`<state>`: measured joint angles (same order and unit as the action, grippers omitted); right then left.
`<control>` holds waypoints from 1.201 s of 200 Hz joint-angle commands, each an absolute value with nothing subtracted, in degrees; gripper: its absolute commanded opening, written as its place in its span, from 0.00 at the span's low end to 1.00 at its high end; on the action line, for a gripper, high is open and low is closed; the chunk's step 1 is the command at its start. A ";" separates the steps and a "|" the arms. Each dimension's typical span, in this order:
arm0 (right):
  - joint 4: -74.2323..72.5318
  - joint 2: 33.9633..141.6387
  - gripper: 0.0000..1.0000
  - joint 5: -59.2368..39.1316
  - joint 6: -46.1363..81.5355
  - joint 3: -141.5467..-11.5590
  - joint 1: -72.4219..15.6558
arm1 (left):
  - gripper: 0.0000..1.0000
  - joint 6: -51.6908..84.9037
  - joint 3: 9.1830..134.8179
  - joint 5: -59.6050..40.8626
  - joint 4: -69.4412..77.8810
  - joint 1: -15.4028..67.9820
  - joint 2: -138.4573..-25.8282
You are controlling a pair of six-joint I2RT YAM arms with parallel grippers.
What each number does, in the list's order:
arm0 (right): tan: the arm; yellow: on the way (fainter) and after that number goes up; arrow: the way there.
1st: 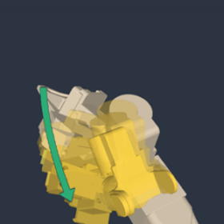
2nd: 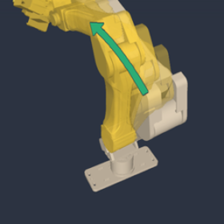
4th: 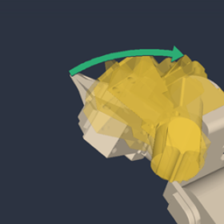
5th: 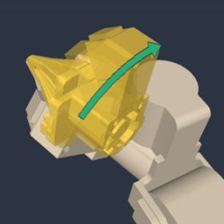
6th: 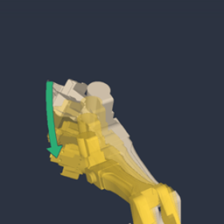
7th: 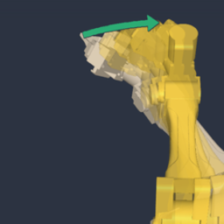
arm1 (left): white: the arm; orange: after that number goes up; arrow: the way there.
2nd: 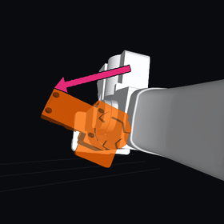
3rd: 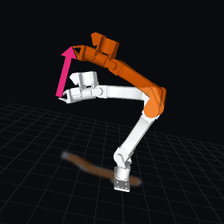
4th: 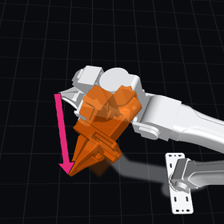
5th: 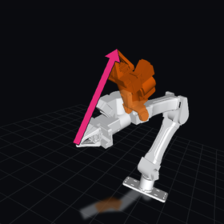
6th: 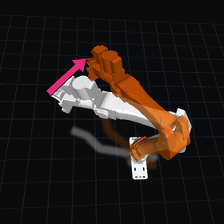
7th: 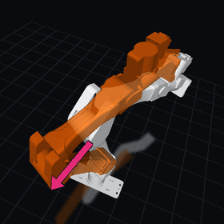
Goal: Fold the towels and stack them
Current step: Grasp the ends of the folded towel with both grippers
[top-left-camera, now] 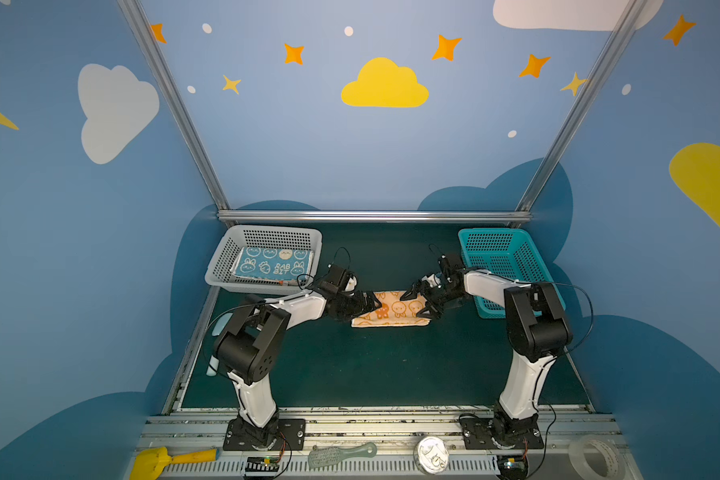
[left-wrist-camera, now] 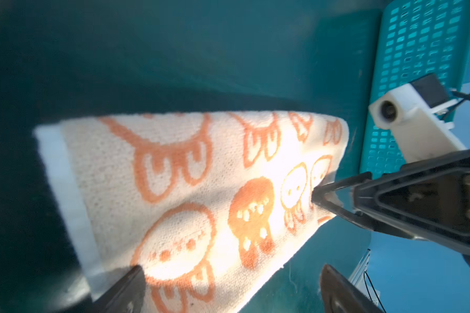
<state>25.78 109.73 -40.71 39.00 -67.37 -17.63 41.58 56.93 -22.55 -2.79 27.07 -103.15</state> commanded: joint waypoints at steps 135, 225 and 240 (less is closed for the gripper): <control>26.92 100.32 0.87 -39.99 34.29 -60.71 -18.03 | 1.00 39.90 57.86 -20.15 -6.83 32.15 -99.75; 24.13 102.92 0.87 -38.75 33.11 -55.28 -17.78 | 1.00 40.20 49.14 -18.35 -4.04 32.35 -101.76; 24.71 102.38 0.87 -39.18 32.88 -55.85 -17.59 | 1.00 39.70 49.68 -18.45 -4.67 32.17 -101.37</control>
<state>25.06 101.60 -40.14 34.04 -56.12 -17.80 40.27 51.55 -19.77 -1.26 32.51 -98.91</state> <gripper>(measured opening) 0.866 0.995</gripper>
